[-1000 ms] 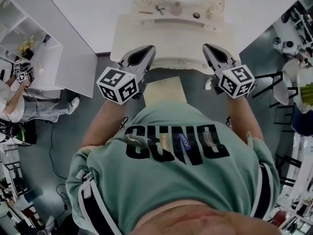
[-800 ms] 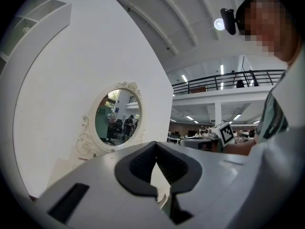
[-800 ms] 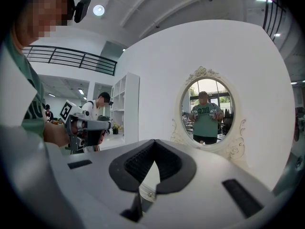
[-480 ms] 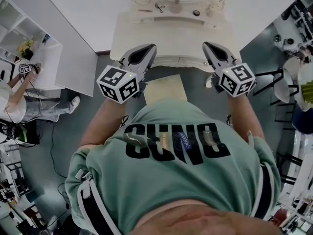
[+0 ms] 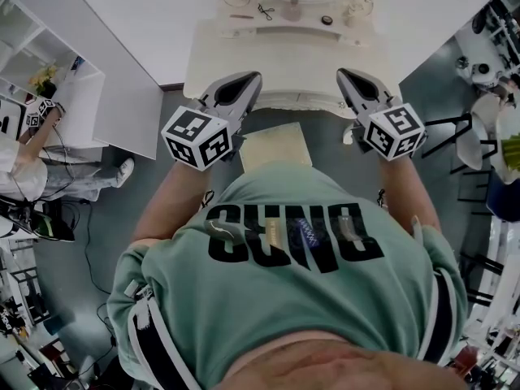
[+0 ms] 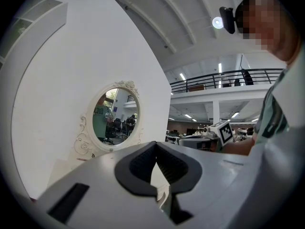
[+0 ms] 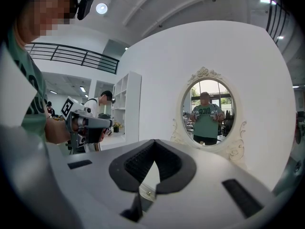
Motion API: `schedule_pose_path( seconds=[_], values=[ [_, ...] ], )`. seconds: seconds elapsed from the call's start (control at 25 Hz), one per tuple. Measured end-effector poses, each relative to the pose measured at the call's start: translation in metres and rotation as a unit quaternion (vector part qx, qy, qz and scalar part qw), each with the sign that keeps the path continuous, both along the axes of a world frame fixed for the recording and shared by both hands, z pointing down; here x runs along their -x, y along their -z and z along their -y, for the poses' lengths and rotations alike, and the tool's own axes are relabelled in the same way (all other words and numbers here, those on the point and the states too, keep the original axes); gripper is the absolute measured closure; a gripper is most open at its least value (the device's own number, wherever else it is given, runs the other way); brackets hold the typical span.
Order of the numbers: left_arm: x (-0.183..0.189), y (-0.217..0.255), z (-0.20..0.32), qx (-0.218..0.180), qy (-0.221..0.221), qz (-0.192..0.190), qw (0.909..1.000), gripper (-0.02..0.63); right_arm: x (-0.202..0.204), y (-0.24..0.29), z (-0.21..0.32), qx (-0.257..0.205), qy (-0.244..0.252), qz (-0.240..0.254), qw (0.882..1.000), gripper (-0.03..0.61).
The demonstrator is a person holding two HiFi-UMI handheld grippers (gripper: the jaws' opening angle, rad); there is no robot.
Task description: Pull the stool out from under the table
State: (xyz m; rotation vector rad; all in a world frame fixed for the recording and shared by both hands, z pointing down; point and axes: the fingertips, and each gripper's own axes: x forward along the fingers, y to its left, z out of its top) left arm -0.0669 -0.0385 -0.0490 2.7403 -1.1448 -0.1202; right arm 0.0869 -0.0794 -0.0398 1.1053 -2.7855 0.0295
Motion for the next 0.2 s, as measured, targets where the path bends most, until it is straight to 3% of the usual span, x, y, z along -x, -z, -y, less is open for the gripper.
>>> schedule_pose_path(
  seconds=[0.2],
  values=[
    [-0.0035,0.0005,0.0001,-0.001,0.0,0.001,1.0,0.606,-0.0022,0.001,0.0003,-0.002,0.002,-0.001,1.0,0.591]
  ],
)
